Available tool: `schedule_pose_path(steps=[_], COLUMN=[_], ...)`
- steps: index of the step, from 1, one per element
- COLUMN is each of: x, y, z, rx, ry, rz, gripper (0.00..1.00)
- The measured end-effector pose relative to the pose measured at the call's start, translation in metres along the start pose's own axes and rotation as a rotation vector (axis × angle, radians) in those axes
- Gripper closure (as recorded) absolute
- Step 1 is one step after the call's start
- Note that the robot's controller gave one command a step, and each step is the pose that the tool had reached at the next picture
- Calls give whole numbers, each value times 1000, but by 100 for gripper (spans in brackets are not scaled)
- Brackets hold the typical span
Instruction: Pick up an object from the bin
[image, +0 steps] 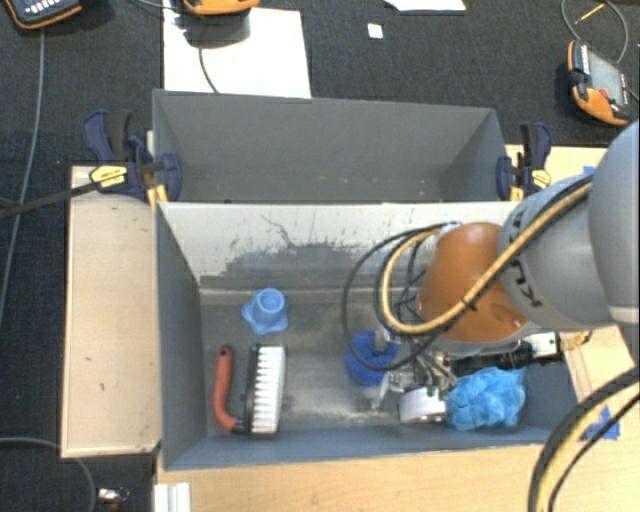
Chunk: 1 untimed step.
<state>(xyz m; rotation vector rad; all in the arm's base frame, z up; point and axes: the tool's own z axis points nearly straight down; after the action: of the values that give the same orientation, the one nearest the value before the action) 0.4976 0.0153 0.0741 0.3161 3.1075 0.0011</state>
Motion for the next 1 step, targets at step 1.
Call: schedule_pose_path(steps=[1], x=[16], y=[-7], z=[-44], rx=[-1], ry=[-1], rz=[-385], gripper=[0])
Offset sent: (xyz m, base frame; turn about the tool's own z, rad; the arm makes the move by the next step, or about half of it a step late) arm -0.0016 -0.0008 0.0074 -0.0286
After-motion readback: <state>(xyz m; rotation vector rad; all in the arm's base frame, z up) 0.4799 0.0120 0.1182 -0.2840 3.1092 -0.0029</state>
